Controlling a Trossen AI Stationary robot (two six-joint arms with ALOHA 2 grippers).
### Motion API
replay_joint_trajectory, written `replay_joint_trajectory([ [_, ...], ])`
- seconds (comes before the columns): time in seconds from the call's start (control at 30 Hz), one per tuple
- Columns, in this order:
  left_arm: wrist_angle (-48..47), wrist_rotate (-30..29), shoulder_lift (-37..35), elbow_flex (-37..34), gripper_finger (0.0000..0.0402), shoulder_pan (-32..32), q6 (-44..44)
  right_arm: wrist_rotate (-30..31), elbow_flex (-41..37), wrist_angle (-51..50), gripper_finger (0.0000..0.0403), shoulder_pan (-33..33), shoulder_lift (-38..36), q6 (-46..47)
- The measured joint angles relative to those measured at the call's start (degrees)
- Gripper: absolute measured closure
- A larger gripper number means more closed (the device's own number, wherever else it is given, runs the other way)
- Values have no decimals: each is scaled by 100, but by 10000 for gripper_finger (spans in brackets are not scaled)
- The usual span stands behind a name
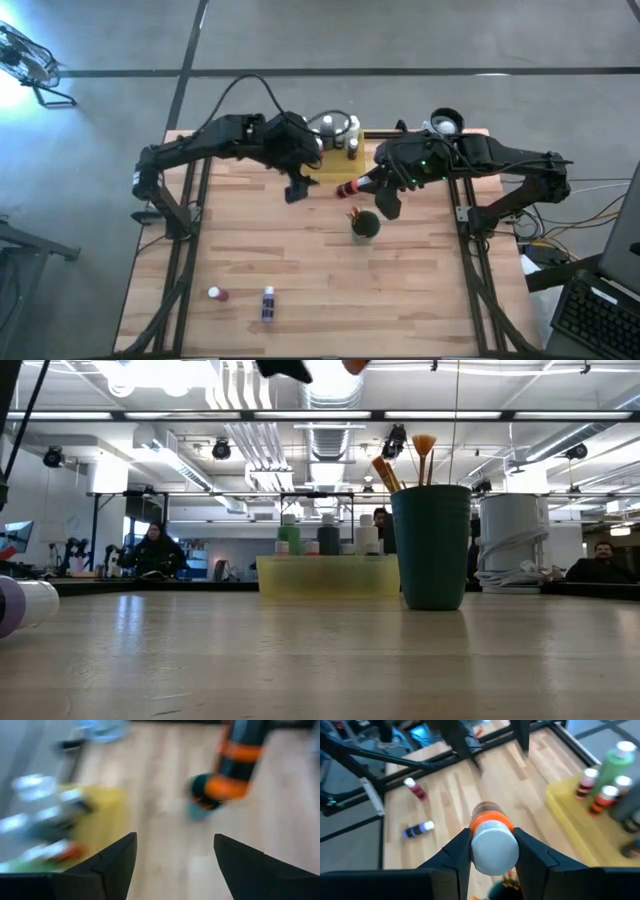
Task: Pick & Place Paint Supplies
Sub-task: Put the orange paint bottle into the yellow bin
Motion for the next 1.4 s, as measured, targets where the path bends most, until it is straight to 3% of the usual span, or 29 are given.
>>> replay_joint_trajectory([
  [0.13,-746,-1326,-120,400,136,-4,-22,168,4,-333,292,-186,-109,-11],
  [0.2,-957,-1710,-230,470,138,-4,-160,209,4,-547,292,-373,-108,-53],
  [0.57,-1127,-2360,-1133,310,138,-4,-1044,-397,4,-594,292,-1814,562,-1103],
  [0.93,-1128,-2980,-1770,-117,140,-4,-1646,-758,26,-415,292,-2603,1822,-2384],
  [1.2,-1141,-2994,-1859,-384,142,-2,-1950,-520,767,-174,292,-2827,2842,-1144],
  [1.4,-1177,-3000,-1853,-516,143,-2,-1795,-316,1761,-885,292,-2882,3701,67],
])
